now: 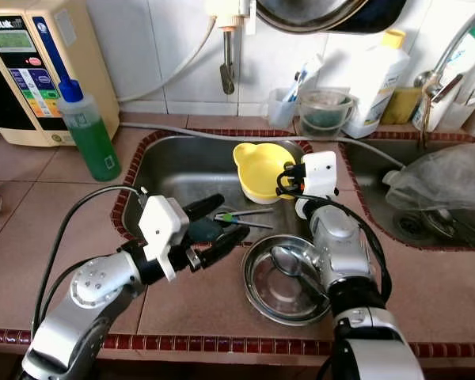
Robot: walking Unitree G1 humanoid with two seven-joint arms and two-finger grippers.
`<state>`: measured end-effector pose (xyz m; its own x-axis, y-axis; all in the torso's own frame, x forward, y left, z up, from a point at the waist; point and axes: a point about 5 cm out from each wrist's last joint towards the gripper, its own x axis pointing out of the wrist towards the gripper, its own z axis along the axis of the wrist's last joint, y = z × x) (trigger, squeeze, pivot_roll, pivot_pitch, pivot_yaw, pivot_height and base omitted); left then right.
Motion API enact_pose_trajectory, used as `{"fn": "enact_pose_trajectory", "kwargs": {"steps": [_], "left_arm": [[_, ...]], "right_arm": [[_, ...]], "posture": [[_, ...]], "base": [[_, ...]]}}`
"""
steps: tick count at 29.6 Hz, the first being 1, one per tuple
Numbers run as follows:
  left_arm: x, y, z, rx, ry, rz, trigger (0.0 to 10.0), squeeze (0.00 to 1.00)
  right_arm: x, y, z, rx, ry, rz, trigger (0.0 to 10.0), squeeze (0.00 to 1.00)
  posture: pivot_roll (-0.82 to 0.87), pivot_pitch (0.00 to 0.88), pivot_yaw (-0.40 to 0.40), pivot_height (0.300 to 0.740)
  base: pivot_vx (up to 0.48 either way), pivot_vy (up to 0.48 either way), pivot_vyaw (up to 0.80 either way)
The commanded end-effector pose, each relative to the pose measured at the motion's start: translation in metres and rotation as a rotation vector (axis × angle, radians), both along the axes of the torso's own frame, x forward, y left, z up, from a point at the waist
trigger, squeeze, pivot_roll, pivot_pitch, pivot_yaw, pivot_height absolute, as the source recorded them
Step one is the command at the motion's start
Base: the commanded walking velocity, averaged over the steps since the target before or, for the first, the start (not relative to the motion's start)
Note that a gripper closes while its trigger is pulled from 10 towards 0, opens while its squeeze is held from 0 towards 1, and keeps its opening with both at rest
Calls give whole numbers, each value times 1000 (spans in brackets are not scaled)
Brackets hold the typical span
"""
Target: Kitchen organization
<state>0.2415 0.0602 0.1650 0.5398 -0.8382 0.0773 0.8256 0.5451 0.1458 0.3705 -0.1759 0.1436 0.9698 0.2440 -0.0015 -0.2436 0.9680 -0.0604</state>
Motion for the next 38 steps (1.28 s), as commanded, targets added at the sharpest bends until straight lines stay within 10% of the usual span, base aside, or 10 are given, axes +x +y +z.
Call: {"fn": "enact_pose_trajectory", "kwargs": {"steps": [1,27,28,30,31,38], "left_arm": [[-4,-2,1,13,-7,-10,10000,0],[-8,-7,5,-3,14,-6,10000,0],[-8,-7,6,-4,13,-5,10000,0],[-8,-7,6,-4,13,-5,10000,0],[-8,-7,6,-4,12,-5,10000,0],[-6,-8,7,-7,7,-4,10000,0]], "right_arm": [[4,-1,7,-6,-4,16,10000,0],[7,4,3,73,87,147,10000,0],[7,4,3,76,88,151,10000,365],[7,4,3,77,88,152,10000,365],[7,4,4,79,87,156,10000,1000],[8,5,8,94,74,187,10000,1000]], "posture": [[-69,162,21,740],[-63,184,20,740],[-65,182,20,740],[-65,180,19,740],[-65,180,20,740],[-63,173,17,740]], "base": [[0,0,0],[0,0,0],[0,0,0],[0,0,0],[0,0,0],[0,0,0]]}}
